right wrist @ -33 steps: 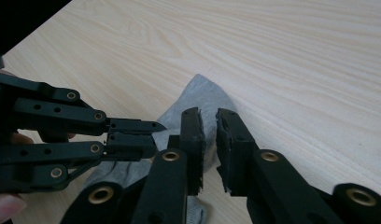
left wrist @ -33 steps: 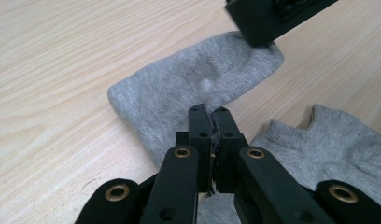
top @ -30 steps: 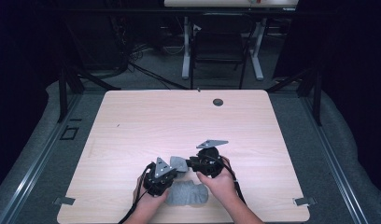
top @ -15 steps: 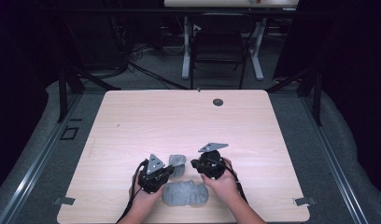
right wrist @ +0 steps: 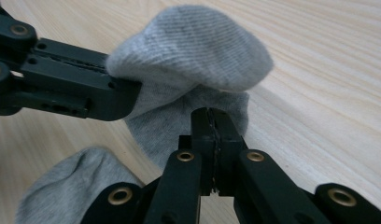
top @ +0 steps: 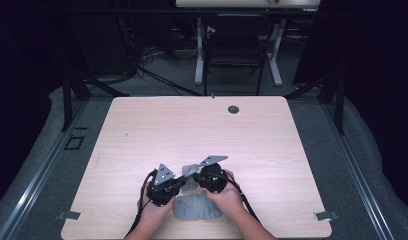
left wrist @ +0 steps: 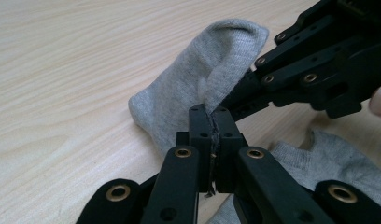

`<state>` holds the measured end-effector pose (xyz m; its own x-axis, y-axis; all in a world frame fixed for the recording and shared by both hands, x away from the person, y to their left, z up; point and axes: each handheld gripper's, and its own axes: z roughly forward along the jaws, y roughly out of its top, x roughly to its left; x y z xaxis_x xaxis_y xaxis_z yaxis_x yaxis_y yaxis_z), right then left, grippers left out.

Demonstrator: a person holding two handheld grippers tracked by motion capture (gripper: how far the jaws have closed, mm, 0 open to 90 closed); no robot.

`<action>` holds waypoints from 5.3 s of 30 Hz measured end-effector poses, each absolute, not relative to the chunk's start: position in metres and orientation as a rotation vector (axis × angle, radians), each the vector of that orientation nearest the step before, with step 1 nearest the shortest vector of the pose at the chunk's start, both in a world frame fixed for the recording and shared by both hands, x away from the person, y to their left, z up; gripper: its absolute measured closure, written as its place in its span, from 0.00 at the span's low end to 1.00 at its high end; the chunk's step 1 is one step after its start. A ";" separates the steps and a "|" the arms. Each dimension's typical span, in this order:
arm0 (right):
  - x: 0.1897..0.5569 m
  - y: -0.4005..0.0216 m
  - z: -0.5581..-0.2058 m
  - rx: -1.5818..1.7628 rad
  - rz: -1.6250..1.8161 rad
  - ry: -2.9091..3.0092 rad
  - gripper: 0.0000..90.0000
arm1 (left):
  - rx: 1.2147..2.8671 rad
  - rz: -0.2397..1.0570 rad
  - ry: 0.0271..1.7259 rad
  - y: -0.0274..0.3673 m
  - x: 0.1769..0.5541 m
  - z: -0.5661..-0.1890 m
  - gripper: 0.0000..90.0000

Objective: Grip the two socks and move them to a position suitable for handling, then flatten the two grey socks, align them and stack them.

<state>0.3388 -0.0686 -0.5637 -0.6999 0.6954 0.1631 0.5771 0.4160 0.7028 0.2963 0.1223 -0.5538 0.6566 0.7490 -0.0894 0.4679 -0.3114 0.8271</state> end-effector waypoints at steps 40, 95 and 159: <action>0.339 -0.106 -0.572 1.222 0.999 2.484 1.00 | 1.925 0.453 1.115 0.165 0.317 -0.554 0.76; 0.338 -0.132 -0.560 1.253 1.087 2.401 0.83 | 1.995 0.357 1.102 0.151 0.334 -0.574 0.82; 0.311 -0.140 -0.521 1.177 1.199 2.444 0.97 | 1.983 0.312 0.972 0.155 0.298 -0.538 0.97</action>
<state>0.3111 -0.1399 -0.5212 -0.6719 0.7198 0.1747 0.5785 0.3627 0.7306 0.2980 0.1549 -0.5383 0.6620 0.7356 -0.1437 0.5144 -0.3065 0.8009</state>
